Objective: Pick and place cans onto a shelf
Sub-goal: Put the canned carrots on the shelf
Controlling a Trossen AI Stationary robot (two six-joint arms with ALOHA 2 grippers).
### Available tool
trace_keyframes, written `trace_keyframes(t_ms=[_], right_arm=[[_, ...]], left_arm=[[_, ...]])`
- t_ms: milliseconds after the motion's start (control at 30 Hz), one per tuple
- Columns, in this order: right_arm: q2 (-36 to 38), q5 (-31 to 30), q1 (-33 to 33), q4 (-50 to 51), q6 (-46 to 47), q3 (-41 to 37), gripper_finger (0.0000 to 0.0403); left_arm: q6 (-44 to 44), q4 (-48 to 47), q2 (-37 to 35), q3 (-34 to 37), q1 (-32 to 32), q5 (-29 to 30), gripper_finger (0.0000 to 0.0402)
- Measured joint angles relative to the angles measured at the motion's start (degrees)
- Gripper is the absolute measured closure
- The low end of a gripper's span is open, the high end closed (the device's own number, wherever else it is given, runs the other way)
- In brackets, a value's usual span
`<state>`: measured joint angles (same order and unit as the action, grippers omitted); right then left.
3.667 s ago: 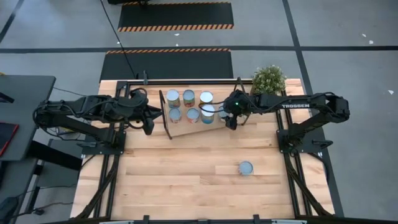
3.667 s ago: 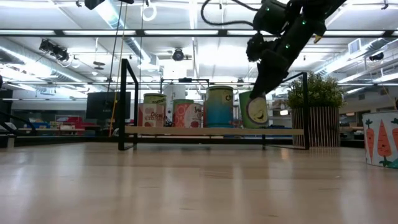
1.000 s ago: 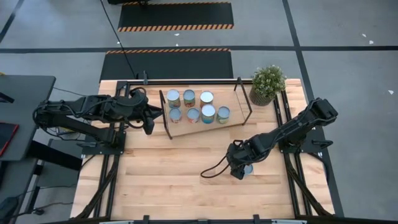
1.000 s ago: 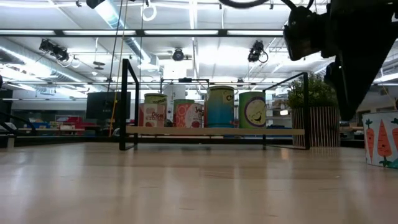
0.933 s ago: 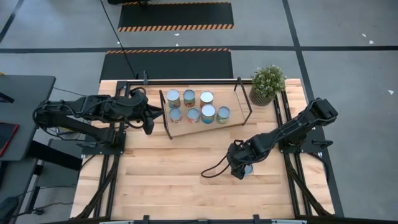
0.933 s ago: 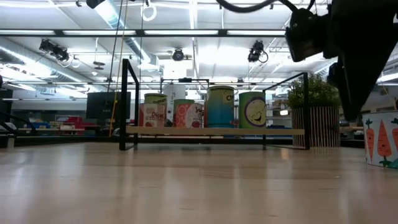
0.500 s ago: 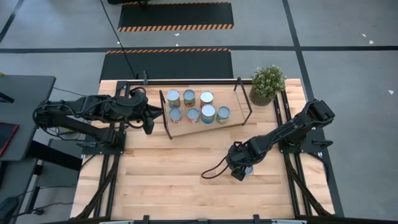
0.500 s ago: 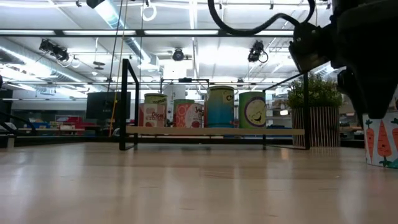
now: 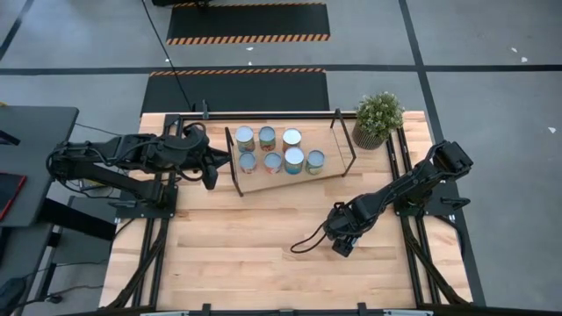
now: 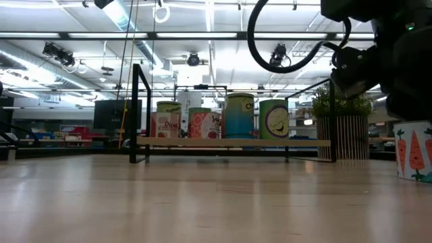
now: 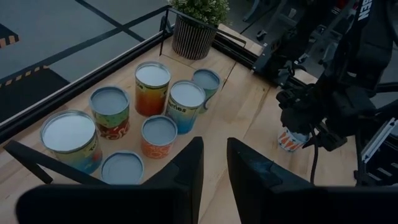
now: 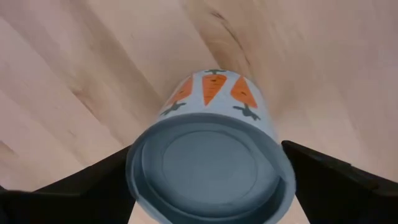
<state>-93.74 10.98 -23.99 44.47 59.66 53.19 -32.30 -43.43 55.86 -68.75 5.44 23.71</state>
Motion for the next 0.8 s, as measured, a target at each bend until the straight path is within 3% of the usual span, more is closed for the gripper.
trace_keyframes(t_ms=[200, 533, 800], right_arm=[[0.0, 0.1, 0.5, -0.5, -0.2, 0.0, 0.0034], [0.1, 0.4, 0.9, -0.5, -1.5, 0.0, 0.0085], [0.1, 1.4, 2.7, -0.4, -3.3, 0.3, 0.0089]], left_arm=[[0.0, 0.0, 0.0, 0.0, 0.0, 0.0, 0.0324], [0.0, 0.0, 0.0, 0.0, 0.0, 0.0, 0.0324], [0.0, 0.0, 0.0, 0.0, 0.0, 0.0, 0.0324]])
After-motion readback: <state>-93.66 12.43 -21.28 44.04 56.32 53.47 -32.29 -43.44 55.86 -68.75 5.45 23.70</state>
